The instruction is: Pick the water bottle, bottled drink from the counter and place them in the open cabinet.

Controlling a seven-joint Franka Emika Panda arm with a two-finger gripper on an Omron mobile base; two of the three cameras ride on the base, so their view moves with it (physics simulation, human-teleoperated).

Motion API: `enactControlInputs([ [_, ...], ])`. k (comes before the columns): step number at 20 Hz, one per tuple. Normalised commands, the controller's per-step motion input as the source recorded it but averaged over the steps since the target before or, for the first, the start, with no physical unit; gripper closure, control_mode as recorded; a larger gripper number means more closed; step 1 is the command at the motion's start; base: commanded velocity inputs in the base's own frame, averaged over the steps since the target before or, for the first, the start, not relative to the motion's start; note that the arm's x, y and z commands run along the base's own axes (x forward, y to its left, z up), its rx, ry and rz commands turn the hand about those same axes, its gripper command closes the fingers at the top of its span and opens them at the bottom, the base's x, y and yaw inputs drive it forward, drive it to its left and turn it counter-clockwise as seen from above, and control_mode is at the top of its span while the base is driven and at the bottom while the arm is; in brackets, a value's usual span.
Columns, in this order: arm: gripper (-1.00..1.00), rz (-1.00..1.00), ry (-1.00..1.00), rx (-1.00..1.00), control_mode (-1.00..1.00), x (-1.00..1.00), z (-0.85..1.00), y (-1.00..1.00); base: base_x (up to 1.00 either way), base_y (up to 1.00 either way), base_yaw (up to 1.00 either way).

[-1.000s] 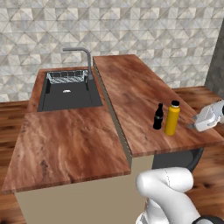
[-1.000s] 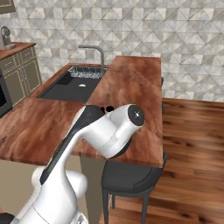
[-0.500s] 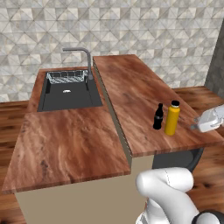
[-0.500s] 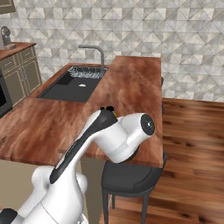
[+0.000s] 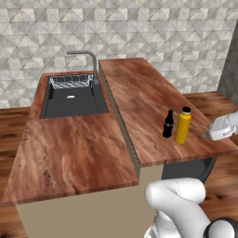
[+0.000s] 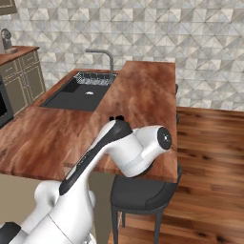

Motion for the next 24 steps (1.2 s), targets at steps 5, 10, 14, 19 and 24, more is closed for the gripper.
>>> enactControlInputs([
  [5,-1.0,0.0,-0.18,0.0,-1.0,0.09,-0.11,-0.05,0.0,0.0,0.0],
  [10,-1.0,0.0,-0.18,0.0,-1.0,0.15,-0.1,0.0,0.0,0.0,0.0],
  [14,-1.0,0.0,-0.13,0.0,-1.0,0.2,-0.07,0.0,0.0,0.0,0.0],
  [19,-1.0,0.0,-0.07,0.0,-1.0,0.31,-0.07,0.0,0.0,0.0,0.0],
  [24,-1.0,0.0,0.0,0.0,-1.0,0.37,-0.06,-0.01,0.0,0.0,0.0],
])
